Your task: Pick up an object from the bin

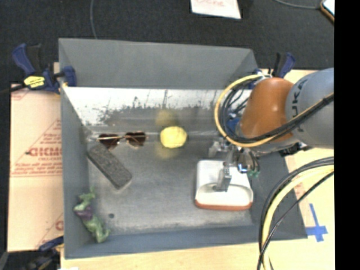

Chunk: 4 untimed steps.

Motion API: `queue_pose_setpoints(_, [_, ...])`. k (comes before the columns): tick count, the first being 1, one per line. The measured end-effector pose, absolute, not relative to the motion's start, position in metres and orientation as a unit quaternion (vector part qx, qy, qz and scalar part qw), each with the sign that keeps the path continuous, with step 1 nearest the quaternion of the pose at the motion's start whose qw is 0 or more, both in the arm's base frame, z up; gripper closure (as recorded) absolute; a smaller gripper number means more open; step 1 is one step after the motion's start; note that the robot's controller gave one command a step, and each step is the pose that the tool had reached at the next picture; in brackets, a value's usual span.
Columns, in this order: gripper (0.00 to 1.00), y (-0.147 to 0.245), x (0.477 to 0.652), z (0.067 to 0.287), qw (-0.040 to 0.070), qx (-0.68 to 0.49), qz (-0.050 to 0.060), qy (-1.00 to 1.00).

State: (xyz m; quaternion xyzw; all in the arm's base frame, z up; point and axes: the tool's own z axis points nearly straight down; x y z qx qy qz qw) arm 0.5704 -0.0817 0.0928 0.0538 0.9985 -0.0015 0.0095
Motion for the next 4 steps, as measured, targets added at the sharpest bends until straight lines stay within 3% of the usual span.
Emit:
queue_pose_setpoints(1, [1.00, -0.074, 0.596, 0.075, 0.016, 0.012, -0.003, 1.000])
queue_pose_setpoints(2, [1.00, -0.074, 0.596, 0.075, 0.016, 0.012, -0.003, 1.000])
queue_pose_setpoints(3, [1.00, -0.059, 0.593, 0.075, 0.022, -0.068, -0.007, 0.997])
queue_pose_setpoints(4, [1.00, -0.075, 0.593, 0.165, 0.017, -0.019, -0.003, 1.000])
